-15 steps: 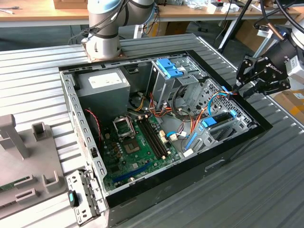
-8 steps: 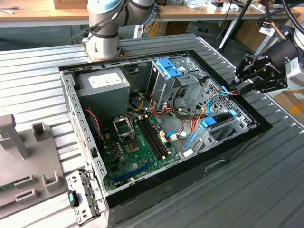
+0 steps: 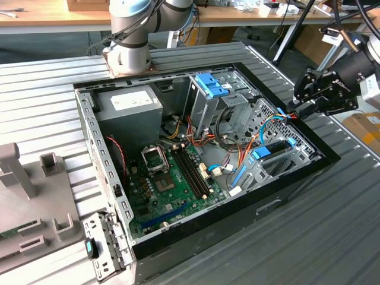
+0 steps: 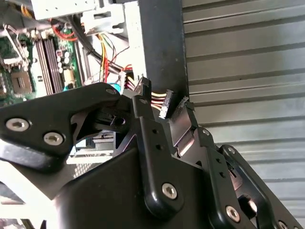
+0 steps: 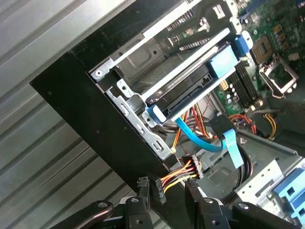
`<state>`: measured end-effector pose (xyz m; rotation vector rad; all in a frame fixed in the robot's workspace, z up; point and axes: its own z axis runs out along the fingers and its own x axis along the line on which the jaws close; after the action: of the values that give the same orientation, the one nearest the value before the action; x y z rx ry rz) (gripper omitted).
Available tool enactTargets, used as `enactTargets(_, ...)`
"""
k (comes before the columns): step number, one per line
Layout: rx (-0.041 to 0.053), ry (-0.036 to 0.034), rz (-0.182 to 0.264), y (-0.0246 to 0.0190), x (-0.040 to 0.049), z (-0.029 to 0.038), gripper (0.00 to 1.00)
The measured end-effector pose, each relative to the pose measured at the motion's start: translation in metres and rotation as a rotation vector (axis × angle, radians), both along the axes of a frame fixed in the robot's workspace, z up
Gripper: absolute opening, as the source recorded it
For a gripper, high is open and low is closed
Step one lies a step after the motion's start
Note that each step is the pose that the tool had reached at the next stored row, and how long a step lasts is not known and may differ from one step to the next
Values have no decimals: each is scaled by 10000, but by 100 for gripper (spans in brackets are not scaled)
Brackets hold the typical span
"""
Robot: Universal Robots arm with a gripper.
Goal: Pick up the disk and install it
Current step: 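Insert the disk into the insertion slot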
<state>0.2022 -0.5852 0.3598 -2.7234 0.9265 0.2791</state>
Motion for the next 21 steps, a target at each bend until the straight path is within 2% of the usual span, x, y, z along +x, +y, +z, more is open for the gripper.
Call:
enactTargets(1, 5, -1, 307, 0, 18, -4, 43)
enactTargets(3, 2, -1, 376, 1, 58, -3, 43)
enactTargets(5, 3, -1, 383, 0, 59, -3, 43)
enactTargets(9, 36, -2, 423, -65, 66, -4, 43)
enactTargets(10, 175, -3, 449, -72, 66, -3, 43)
enactTargets(11, 433, -9, 481, -78, 65, -3, 43)
enactTargets(12, 479, -11, 492, -105, 66, -4, 43)
enactTargets(14, 460, -13, 495, -161, 65, -8, 43)
enactTargets(17, 446, -13, 507, -204, 64, -36, 43)
enactTargets(21, 440, -13, 539, -218, 52, -45, 43)
